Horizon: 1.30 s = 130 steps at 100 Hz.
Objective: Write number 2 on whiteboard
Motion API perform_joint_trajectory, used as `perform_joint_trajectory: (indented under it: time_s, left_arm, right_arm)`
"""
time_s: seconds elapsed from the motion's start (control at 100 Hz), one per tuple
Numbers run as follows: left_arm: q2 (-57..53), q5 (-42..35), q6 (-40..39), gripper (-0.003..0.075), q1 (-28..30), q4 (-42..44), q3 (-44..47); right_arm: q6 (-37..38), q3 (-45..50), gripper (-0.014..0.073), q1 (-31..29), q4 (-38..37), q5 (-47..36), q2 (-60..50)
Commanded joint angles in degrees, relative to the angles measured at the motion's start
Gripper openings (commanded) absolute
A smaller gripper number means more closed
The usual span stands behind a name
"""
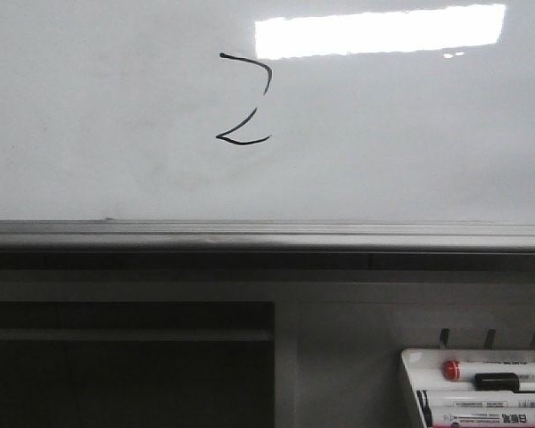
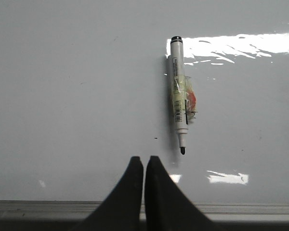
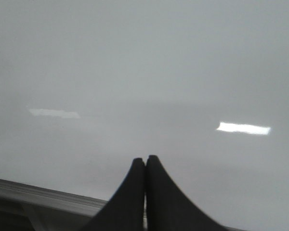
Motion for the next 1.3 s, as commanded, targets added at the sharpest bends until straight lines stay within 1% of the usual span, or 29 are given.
perform_joint_trajectory:
  time_s: [0.0,0.18,0.32,0.47,0.61,0.81,0.93,0.94,0.97,1.0,1.29]
  left_arm:
    - [-1.45,-4.42,-0.68,-0.0020,0.14,-0.05,0.65]
    - [-1.45,-4.42,-0.68,-0.0020,0.14,-0.05,0.65]
    - [-1.45,-4.42,-0.68,-0.0020,0.14,-0.05,0.65]
    - [-1.45,-4.42,-0.68,-0.0020,0.14,-0.05,0.65]
    - [-1.45,-4.42,-0.68,-0.0020,0.14,-0.05,0.65]
    - [-1.45,-4.42,-0.68,-0.0020,0.14,-0.05,0.65]
    - [-1.45,-4.42,-0.68,-0.0020,0.14,-0.05,0.65]
    - [-1.45,-4.42,-0.68,-0.0020,0.14,-0.05,0.65]
    - [-1.45,-4.42,-0.68,-0.0020,0.14,-0.05,0.65]
    - [-1.45,-4.42,-0.68,-0.0020,0.14,-0.05,0.65]
    - [-1.45,-4.29,-0.68,-0.0020,0.14,-0.05,0.65]
  right_arm:
    - [-0.14,-1.50,-0.0073,-0.45,-0.57,-4.34,0.38]
    - [-0.14,-1.50,-0.0073,-0.74,-1.89,-3.83,-0.76]
    - [-0.14,-1.46,-0.0073,-2.59,-1.90,-1.76,-5.43]
    - [-0.14,-0.23,-0.0073,-6.47,-1.90,-1.62,-10.24]
    - [-0.14,4.34,-0.0073,-9.66,-1.46,-5.75,-13.71]
    - [-0.14,13.66,-0.0073,-9.78,-1.46,-14.05,-18.62]
    - [-0.14,18.81,-0.0073,-9.78,-1.03,-17.10,-22.87]
    - [-0.14,18.81,-0.0073,-9.78,-1.03,-17.10,-23.18]
    - [-0.14,18.47,-0.0073,-9.78,-0.88,-13.70,-24.86]
    - [-0.14,18.35,-0.0073,-9.78,-0.77,-12.92,-25.39]
    - [-0.14,18.53,-0.0073,-9.78,-0.77,-13.21,-25.09]
